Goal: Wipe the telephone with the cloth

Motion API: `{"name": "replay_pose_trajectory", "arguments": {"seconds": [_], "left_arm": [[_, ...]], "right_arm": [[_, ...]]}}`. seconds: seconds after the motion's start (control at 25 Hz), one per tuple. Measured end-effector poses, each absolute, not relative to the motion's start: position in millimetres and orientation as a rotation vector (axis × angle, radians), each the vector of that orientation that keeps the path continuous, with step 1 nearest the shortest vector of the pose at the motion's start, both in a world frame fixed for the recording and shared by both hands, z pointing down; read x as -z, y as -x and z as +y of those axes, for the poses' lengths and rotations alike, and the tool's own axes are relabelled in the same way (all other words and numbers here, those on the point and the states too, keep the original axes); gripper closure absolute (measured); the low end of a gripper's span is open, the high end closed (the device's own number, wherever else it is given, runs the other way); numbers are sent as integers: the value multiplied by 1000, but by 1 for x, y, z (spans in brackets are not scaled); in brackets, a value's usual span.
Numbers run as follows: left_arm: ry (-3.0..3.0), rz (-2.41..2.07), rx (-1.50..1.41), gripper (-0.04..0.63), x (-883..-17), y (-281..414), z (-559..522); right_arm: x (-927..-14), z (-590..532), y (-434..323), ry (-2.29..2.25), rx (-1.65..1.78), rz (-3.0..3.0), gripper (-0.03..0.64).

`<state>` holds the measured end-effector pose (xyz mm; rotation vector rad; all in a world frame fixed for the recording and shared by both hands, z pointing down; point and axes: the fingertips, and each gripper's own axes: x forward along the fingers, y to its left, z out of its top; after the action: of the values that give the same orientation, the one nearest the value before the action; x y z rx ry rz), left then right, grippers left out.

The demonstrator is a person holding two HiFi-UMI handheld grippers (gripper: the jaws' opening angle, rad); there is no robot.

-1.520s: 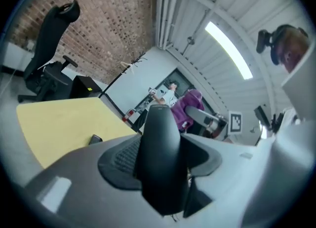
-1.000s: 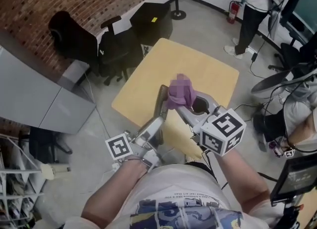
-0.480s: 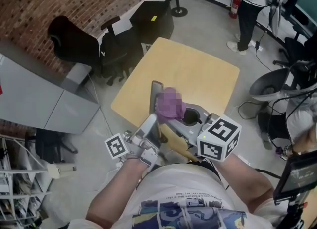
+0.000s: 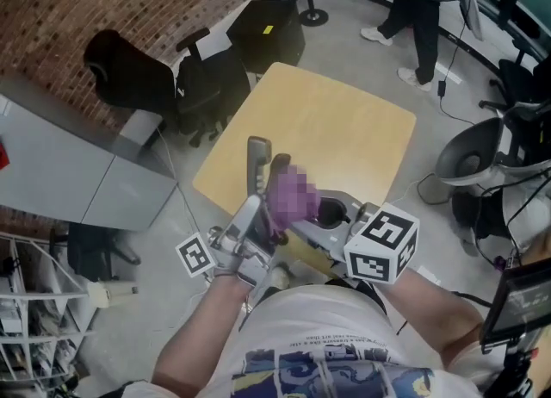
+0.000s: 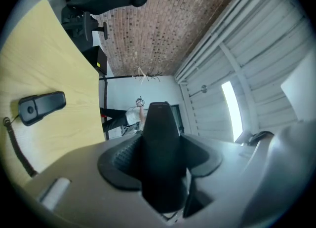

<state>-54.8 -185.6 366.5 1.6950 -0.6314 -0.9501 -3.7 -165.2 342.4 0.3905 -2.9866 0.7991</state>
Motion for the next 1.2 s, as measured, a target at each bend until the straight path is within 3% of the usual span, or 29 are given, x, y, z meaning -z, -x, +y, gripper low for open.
{"name": "replay_pose_trajectory", "arguments": {"seconds": [0.44,1.2], "left_arm": [[-1699,-603,954,341,-367,49,-171],[-1682,-548,996,341,-365,90,-168]], "right_arm": [[-318,-212,5,-542,-757,-3080,495],[-345,-139,51,-368,-788,-3009,495]]}}
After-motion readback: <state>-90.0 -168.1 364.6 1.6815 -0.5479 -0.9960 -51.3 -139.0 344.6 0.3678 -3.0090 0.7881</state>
